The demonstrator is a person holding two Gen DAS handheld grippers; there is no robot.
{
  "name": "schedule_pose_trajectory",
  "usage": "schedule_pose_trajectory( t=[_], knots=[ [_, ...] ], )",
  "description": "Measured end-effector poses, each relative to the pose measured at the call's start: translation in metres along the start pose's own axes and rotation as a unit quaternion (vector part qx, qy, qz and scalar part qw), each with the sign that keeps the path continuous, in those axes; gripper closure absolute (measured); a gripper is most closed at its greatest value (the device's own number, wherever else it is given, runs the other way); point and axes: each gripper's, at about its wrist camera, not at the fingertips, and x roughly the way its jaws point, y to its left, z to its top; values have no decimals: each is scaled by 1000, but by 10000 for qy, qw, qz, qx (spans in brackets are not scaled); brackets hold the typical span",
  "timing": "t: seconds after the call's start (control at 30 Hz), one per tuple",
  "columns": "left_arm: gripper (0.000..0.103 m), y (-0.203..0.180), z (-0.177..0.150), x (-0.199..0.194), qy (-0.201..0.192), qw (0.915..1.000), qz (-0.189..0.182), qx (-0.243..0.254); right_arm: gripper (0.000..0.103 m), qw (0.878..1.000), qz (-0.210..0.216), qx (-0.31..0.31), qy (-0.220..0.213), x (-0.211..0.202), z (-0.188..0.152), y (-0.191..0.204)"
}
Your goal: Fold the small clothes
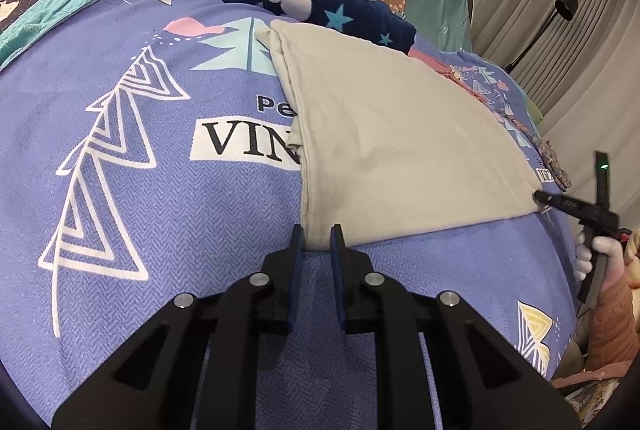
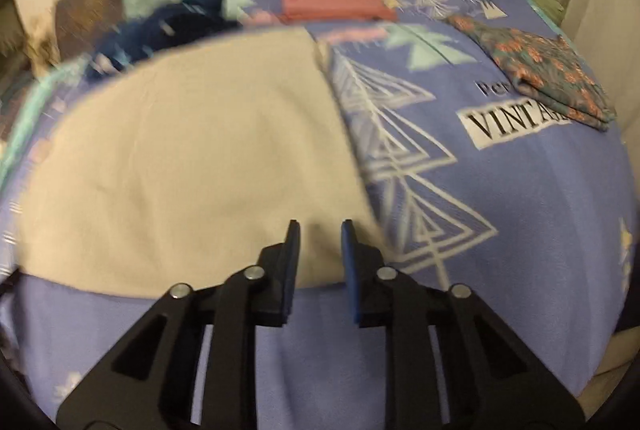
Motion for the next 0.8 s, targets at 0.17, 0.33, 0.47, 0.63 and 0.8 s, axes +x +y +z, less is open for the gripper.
schedule_pose_trajectory(
  t=[0.17,0.33,0.47,0.63,0.8],
  knots=[
    [88,5,0,0,1,9999,-106,-107,103,9982,214,564,-77,-4,-8,-37],
    [88,9,0,-2,-12,9996,-202,-191,97,9986,134,489,-160,-22,-11,-18],
    [83,6,1,-11,-80,9998,-58,-146,93,9934,819,-616,-507,-47,-7,56],
    [80,17,-4,-28,-243,9990,334,-170,79,9439,1849,-2640,-717,-71,-34,187],
    [80,38,-10,-38,-261,9976,482,-414,65,8753,2247,-4183,-915,-84,-79,293]
  ],
)
